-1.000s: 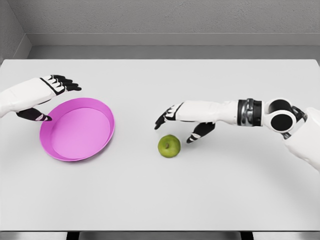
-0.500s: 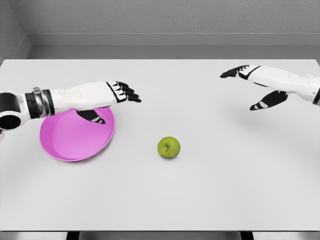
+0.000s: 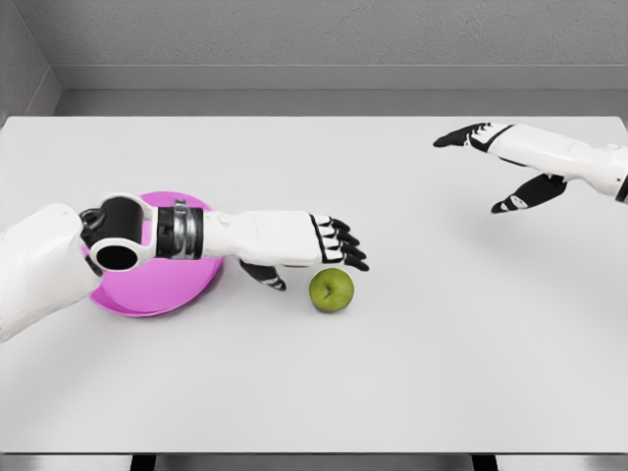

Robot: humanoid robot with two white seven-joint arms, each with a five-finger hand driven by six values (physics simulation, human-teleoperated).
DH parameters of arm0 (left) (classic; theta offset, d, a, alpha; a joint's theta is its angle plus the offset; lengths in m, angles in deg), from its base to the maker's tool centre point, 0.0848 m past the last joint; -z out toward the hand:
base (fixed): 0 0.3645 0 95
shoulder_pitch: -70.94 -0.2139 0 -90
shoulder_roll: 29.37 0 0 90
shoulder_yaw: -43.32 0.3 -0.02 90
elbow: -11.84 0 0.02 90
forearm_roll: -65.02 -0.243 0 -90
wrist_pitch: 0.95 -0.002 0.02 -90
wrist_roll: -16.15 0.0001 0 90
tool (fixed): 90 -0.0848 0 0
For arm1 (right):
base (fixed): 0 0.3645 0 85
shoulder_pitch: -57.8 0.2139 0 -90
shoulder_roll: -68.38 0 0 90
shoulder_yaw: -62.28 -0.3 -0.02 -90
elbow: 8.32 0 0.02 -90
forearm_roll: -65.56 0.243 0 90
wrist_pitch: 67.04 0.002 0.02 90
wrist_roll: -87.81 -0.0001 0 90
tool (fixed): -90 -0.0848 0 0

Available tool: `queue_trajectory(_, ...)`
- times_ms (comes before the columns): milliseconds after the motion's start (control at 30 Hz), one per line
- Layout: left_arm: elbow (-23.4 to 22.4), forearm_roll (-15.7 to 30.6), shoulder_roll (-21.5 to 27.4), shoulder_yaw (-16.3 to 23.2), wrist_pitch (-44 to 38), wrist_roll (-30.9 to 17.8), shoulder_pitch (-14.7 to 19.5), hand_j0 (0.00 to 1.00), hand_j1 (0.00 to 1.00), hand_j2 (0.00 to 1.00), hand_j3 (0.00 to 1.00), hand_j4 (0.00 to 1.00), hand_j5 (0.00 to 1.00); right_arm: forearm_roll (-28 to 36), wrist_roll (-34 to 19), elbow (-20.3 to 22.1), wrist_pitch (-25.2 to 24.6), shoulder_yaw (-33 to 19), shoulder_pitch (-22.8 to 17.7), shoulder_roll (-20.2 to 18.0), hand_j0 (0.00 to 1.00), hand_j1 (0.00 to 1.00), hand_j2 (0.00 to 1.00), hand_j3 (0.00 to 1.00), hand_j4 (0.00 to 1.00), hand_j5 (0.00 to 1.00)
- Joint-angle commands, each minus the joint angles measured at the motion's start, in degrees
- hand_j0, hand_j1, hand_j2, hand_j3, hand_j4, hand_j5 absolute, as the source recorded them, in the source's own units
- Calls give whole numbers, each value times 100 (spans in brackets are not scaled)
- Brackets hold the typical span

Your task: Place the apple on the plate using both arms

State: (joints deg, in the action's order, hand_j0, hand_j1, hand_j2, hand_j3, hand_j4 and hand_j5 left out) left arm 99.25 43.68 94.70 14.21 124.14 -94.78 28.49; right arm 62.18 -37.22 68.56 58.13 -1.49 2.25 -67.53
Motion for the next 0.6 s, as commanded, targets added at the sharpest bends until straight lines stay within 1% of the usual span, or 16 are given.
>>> queue_trajectory(0, 232, -19, -41, 134, -9, -8, 0, 100, 100, 100, 100, 100, 100, 48, 3, 2, -16, -3, 0, -6, 100, 100, 100, 100, 100, 100)
queue_trajectory(33, 285, -36, -42, 169, -9, -17, 0, 100, 100, 100, 100, 100, 100, 48, 3, 2, -16, -3, -9, -6, 100, 100, 100, 100, 100, 100)
queue_trajectory(133, 250, -168, -33, 195, -9, -26, -9, 100, 100, 100, 100, 100, 100, 40, 3, 2, -16, -3, -18, 3, 100, 100, 100, 100, 100, 100)
queue_trajectory(233, 65, -195, 2, 187, -9, -26, 9, 100, 100, 100, 100, 100, 100, 40, 3, 2, -16, -3, -26, 3, 100, 100, 100, 100, 100, 100)
queue_trajectory(333, -242, -203, -42, 187, -9, -26, 35, 100, 100, 100, 100, 100, 100, 40, 3, 2, -16, -3, -26, 3, 100, 100, 100, 100, 100, 100)
queue_trajectory(567, -251, -283, -243, 195, -9, -26, 26, 100, 100, 100, 100, 100, 100, 48, 3, 11, -16, -3, -26, 21, 100, 100, 100, 100, 100, 100)
